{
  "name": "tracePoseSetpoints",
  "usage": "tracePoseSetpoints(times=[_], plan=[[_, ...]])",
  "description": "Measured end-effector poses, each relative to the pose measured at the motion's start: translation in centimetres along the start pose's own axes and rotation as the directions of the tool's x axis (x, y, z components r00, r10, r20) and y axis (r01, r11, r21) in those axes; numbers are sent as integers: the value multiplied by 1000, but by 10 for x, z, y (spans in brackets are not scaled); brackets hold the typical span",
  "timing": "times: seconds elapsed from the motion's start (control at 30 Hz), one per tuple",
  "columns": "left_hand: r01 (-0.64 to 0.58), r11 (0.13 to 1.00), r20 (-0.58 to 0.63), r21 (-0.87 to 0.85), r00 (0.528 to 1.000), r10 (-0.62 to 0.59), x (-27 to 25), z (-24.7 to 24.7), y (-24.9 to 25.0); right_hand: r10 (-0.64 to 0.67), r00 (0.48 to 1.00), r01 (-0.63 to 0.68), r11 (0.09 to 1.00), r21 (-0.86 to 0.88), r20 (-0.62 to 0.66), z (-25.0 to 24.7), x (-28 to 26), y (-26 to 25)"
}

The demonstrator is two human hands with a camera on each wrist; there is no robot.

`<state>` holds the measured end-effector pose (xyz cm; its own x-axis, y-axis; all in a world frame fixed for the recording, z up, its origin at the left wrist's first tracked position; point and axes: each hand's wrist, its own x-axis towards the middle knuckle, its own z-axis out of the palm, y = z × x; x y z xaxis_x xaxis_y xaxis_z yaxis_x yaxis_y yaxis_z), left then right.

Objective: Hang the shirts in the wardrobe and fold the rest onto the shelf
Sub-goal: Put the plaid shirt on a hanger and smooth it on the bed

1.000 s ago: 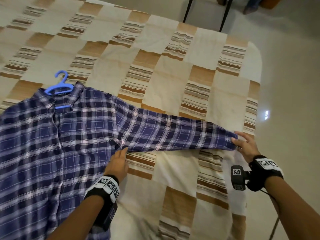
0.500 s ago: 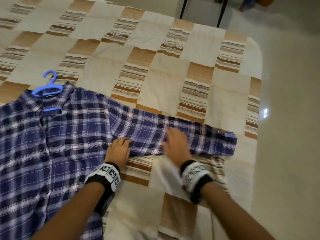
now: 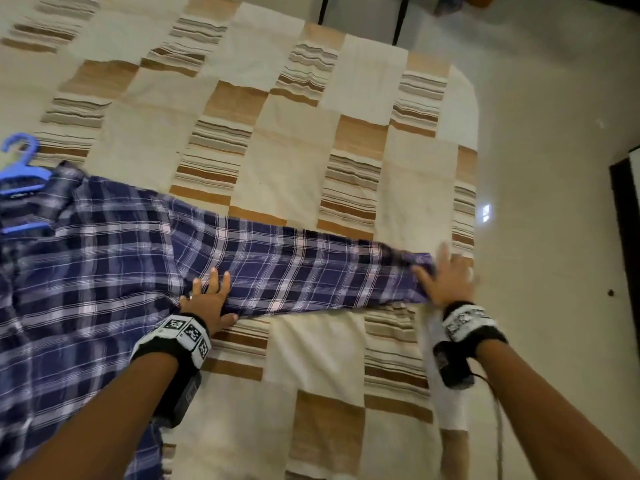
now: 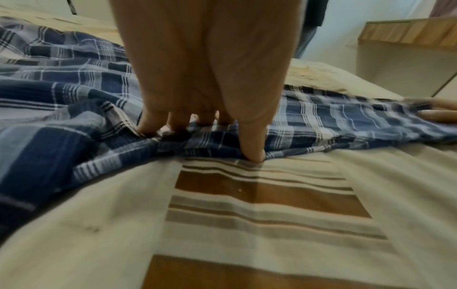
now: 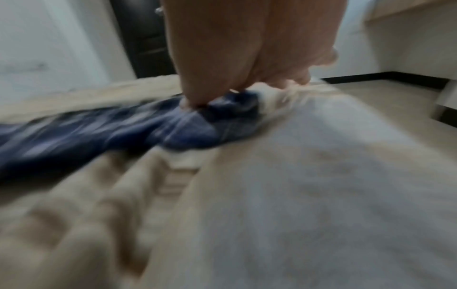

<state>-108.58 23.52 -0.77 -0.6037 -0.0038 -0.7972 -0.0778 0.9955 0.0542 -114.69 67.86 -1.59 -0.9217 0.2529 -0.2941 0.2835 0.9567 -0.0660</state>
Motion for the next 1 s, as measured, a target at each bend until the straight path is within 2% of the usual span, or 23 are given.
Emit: tracePoseSetpoints(times=[0.03, 0.07, 0.13, 0.23, 0.3, 0.37, 0.43, 0.47, 0.5, 0.57, 0.63, 0.7, 0.83, 0.93, 1.0], plan=[[-8, 1000, 11, -1, 1000, 8, 1, -2, -1, 60, 997, -52, 980, 191, -38, -11, 4, 15], [-17, 1000, 20, -7, 1000, 17, 1, -3, -2, 61, 996, -36, 944, 327, -67, -20, 6, 26], [-22, 999, 29, -29, 999, 22, 0, -5, -3, -19, 996, 57, 900, 433, -92, -33, 3, 31], [19, 997, 2, -70, 1000, -19, -7, -5, 3, -73, 997, 50, 888, 457, 33, -28, 0, 14], [49, 993, -88, -105, 994, -58, -9, -7, 11, -17, 995, -30, 889, 457, 100, -21, 6, -1], [59, 993, -225, -99, 971, -80, -11, -12, 21, 52, 983, -115, 922, 370, 177, -23, 13, -16], [34, 997, -310, -73, 949, -55, -10, -17, 30, 85, 973, -148, 944, 295, 215, -30, 19, -27], [8, 998, -321, -55, 947, -25, -9, -18, 35, 88, 971, -161, 928, 337, 222, -34, 22, -31], [-23, 999, -311, -40, 950, 9, -8, -19, 40, 55, 971, -151, 895, 419, 233, -36, 26, -33], [-81, 996, -262, -31, 963, 70, -6, -21, 50, -112, 947, -80, 823, 562, 300, -43, 28, -34], [-109, 994, -215, -5, 971, 105, -5, -22, 59, -278, 879, -14, 797, 604, 388, -50, 24, -30], [-105, 994, -171, 16, 980, 107, -5, -21, 66, -359, 835, 46, 800, 599, 416, -61, 20, -24], [-73, 996, -96, -46, 993, 68, -4, -16, 66, -340, 857, 33, 786, 617, 387, -87, 28, 0], [-88, 996, -92, -31, 992, 85, -5, -11, 62, -225, 936, 17, 798, 602, 272, -90, 42, -2], [-91, 996, -91, -13, 992, 90, -8, -9, 62, -171, 952, -20, 792, 610, 253, -78, 51, -8]])
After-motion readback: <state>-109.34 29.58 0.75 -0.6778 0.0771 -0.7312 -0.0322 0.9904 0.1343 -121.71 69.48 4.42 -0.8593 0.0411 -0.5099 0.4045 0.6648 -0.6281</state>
